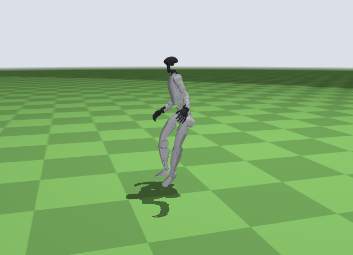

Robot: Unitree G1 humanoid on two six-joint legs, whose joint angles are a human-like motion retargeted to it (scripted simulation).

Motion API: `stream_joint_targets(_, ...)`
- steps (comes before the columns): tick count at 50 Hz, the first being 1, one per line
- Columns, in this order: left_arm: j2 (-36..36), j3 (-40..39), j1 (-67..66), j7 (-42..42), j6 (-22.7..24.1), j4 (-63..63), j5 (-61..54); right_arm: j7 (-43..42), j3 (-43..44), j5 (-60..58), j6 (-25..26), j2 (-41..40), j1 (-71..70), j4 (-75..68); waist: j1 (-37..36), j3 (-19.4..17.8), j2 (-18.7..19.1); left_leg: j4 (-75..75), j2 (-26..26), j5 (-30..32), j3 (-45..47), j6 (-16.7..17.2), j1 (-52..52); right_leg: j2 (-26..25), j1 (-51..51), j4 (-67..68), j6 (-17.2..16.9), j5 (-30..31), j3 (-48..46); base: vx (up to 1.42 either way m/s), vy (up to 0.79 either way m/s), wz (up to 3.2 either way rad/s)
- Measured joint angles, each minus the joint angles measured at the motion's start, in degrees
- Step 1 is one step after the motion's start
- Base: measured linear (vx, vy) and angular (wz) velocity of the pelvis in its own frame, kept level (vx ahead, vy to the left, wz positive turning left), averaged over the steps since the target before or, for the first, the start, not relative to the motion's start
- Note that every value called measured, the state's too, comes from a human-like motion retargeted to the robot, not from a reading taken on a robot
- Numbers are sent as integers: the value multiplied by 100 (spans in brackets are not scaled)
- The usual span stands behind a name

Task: Kungfu

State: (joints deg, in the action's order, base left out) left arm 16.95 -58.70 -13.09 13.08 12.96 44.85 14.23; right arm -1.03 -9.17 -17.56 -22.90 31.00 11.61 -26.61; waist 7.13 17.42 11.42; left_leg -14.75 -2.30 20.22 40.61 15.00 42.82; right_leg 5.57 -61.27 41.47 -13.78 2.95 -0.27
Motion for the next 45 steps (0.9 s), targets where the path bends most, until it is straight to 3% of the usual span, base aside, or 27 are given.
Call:
stream_joint_targets(2,1167,-261,838,-402,91,-565,-2195,-66,-113,912,-449,-76,98,661,348,-531,-173,-648,73,105,-414,0,241,482,528,-946,280,581,289,-77,-35,316)
stream_joint_targets(3,1855,-351,1555,-587,25,-885,-3212,-78,-169,1330,-534,-211,101,962,413,-799,-257,-1009,400,-131,-689,0,294,594,761,-1354,558,1016,539,-47,-119,288)
stream_joint_targets(5,3084,-125,3796,-644,147,-1438,-4711,-84,-170,1974,-533,-546,-132,1401,492,-1448,-423,-1119,1255,-363,-924,0,115,767,1345,-2118,263,1659,861,-59,-146,236)
stream_joint_targets(7,3652,978,6554,134,243,-1785,-6115,177,233,2348,-565,-869,-334,1784,-71,-2014,-342,-503,2362,127,-1238,0,-321,383,1616,-1498,863,-738,431,-50,-119,-4)
stream_joint_targets(8,3716,1730,7668,633,211,-2021,-6845,408,311,2514,-576,-1084,-322,1994,-377,-2286,-238,-327,3343,233,-1196,-1,-690,-205,1879,-1057,1538,-1796,162,-9,-105,-149)
stream_joint_targets(10,3413,3180,9094,1580,226,-2712,-8112,812,150,2902,-499,-1284,-420,2302,-509,-2399,-621,120,3994,338,259,-814,-1352,-79,1805,-421,2047,-2495,-256,33,-68,-107)
stream_joint_targets(12,2140,4734,9272,2282,279,-3399,-8525,1161,-53,3477,-397,-1557,165,2450,-385,-1456,-837,730,3958,725,845,-1526,-1137,-79,1007,551,1876,-2907,-72,109,-30,99)
stream_joint_targets(13,1252,5341,9022,2524,293,-3642,-8466,1262,-98,3850,-353,-1584,624,2495,-260,-681,-626,743,3939,804,390,-1597,-436,19,593,813,1788,-3089,-248,107,4,190)
stream_joint_targets(15,-242,6013,8807,2964,10,-3818,-8313,1505,-31,4878,-314,-1451,971,2681,-257,-204,-58,421,4135,680,-456,-1439,429,-25,423,922,1709,-3225,-630,44,30,123)
stream_joint_targets(17,-1264,6621,8528,3148,-258,-3837,-8448,1770,62,5883,-249,-1218,847,2922,-22,-456,599,-48,4627,565,-265,-1354,742,-157,546,903,1719,-3270,-1078,-14,39,42)
stream_joint_targets(19,-1877,7161,8273,3134,-505,-3711,-9011,1930,124,6427,-157,-1010,595,3218,243,-965,922,-44,5011,723,452,-1335,551,-282,709,792,1725,-3188,-1222,-35,40,-18)
stream_joint_targets(21,-2113,7543,8132,2872,-643,-3542,-9609,2042,278,6557,-122,-883,357,3572,412,-1495,950,-14,5080,858,518,-1041,367,-326,820,716,1719,-3089,-1224,-37,30,-51)
stream_joint_targets(23,-2073,7695,8036,2537,-556,-3461,-9793,2044,579,6405,-172,-797,432,3941,445,-1653,932,-11,5069,833,805,-872,231,-318,833,648,1705,-3023,-1222,1,23,-28)
stream_joint_targets(28,-1105,7555,7919,2378,-62,-3877,-8111,1318,1269,5408,-652,-520,1345,4877,263,-1229,700,-27,4774,720,1227,-739,103,94,840,351,1584,-2766,-1241,29,27,4)
stream_joint_targets(34,1038,6812,7845,1853,330,-4211,-6760,489,1855,3700,-446,311,1646,5831,-400,-525,595,-671,4820,235,512,-757,730,314,1444,-315,1204,-2496,-1406,40,40,38)
stream_joint_targets(37,2249,6215,7738,1263,787,-4141,-5451,33,1810,2822,-289,825,1170,6140,-767,-505,587,-1084,4693,-50,-313,-712,1038,366,2442,-1013,758,-2236,-1523,34,50,167)
stream_joint_targets(40,2998,5963,7921,-35,1406,-3905,-3375,-421,1254,2207,-161,1248,-116,6022,-1060,-778,568,-1221,4031,-177,-1468,-674,1164,225,4053,-2023,115,-1717,-1577,23,34,333)
stream_joint_targets(41,3098,6072,8136,-430,1536,-3798,-2773,-510,897,2236,-62,1301,-852,5821,-1216,-782,451,-1243,3689,-194,-1805,-703,1187,174,4459,-2176,87,-1669,-1488,30,23,408)
stream_joint_targets(43,3129,6329,8658,-847,1663,-3562,-1878,-616,216,2479,207,1416,-2526,5312,-1510,-709,76,-1355,2978,-255,-2191,-846,1285,103,5147,-2450,11,-1647,-1235,30,-10,452)
stream_joint_targets(45,2889,6454,9178,-594,1695,-3419,-1684,-90,297,2679,463,1722,-4106,4479,-1755,-553,-565,-1410,1922,-338,-2468,-1070,1468,190,5580,-2669,-121,-1787,-1174,27,-49,461)
